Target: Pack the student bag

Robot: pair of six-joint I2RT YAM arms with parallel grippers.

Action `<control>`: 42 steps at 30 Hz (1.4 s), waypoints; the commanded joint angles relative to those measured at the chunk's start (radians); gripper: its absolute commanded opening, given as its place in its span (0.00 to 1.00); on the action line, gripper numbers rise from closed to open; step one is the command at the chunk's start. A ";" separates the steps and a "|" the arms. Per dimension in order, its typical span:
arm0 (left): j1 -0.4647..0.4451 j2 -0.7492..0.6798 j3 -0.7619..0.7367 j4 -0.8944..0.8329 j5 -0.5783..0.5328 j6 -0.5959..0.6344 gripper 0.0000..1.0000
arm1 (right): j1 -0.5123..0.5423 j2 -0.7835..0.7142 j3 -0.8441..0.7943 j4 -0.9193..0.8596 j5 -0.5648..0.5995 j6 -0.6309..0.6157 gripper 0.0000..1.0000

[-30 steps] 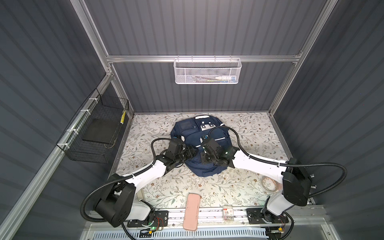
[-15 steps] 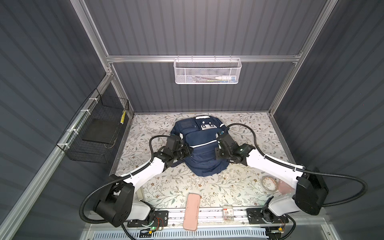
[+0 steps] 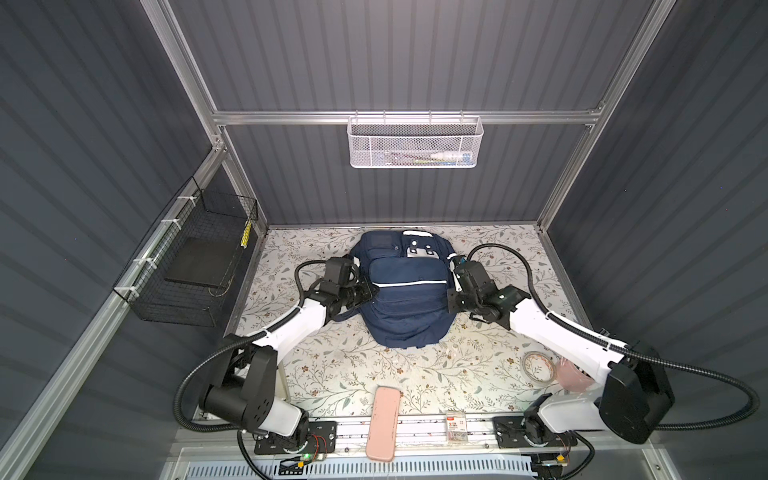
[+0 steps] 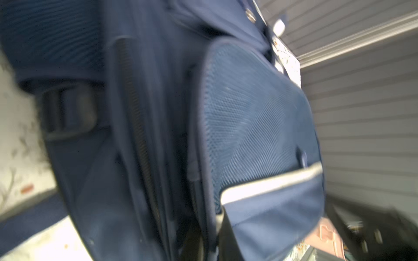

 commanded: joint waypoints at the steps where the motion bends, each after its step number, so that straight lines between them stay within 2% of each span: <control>1: 0.045 0.030 0.091 0.049 -0.072 0.023 0.27 | 0.074 -0.023 -0.030 -0.137 0.084 0.074 0.00; 4: 0.045 -0.021 0.090 0.018 -0.119 0.033 0.58 | 0.139 -0.016 -0.041 -0.079 0.044 0.114 0.00; 5: 0.045 -0.052 0.083 -0.012 -0.138 0.044 0.63 | 0.154 -0.006 -0.035 -0.064 0.030 0.130 0.00; 8: 0.045 -0.169 0.029 -0.098 -0.206 0.063 0.67 | 0.179 0.028 -0.015 -0.021 0.007 0.147 0.00; 10: 0.044 -0.243 -0.024 -0.081 -0.166 0.016 0.70 | 0.191 0.046 -0.006 0.007 0.002 0.150 0.00; 12: 0.010 -0.254 -0.087 0.057 -0.041 -0.125 0.71 | 0.212 0.061 0.001 0.042 -0.001 0.152 0.00; 13: -0.028 -0.238 -0.098 0.106 -0.020 -0.169 0.71 | 0.225 0.066 0.003 0.058 -0.001 0.148 0.00; 16: -0.181 -0.176 -0.072 0.151 -0.083 -0.204 0.72 | 0.256 0.081 0.016 0.068 0.011 0.150 0.00; 18: -0.226 -0.116 -0.075 0.220 -0.070 -0.251 0.72 | 0.262 0.076 0.005 0.089 0.006 0.161 0.00; 21: -0.256 -0.063 -0.106 0.284 -0.070 -0.307 0.71 | 0.266 0.060 -0.014 0.117 -0.004 0.177 0.00; 27: -0.295 -0.045 -0.115 0.261 -0.138 -0.288 0.73 | 0.271 0.067 -0.021 0.133 -0.008 0.182 0.00; 30: -0.297 -0.024 -0.103 0.269 -0.097 -0.302 0.71 | 0.273 0.070 -0.021 0.121 0.020 0.178 0.00; 31: -0.308 -0.041 -0.108 0.269 -0.110 -0.304 0.71 | 0.270 0.072 -0.020 0.113 0.027 0.176 0.00; 34: -0.350 -0.141 -0.097 0.110 -0.204 -0.239 0.74 | 0.262 0.080 -0.010 0.102 0.025 0.175 0.00; 36: -0.364 -0.219 -0.146 0.067 -0.254 -0.252 0.74 | 0.262 0.088 -0.002 0.106 0.021 0.174 0.00; 39: -0.363 -0.278 -0.263 0.135 -0.262 -0.332 0.73 | 0.263 0.105 0.010 0.106 0.012 0.174 0.00; 42: -0.364 -0.241 -0.297 0.208 -0.273 -0.344 0.73 | 0.267 0.107 0.010 0.112 0.006 0.177 0.00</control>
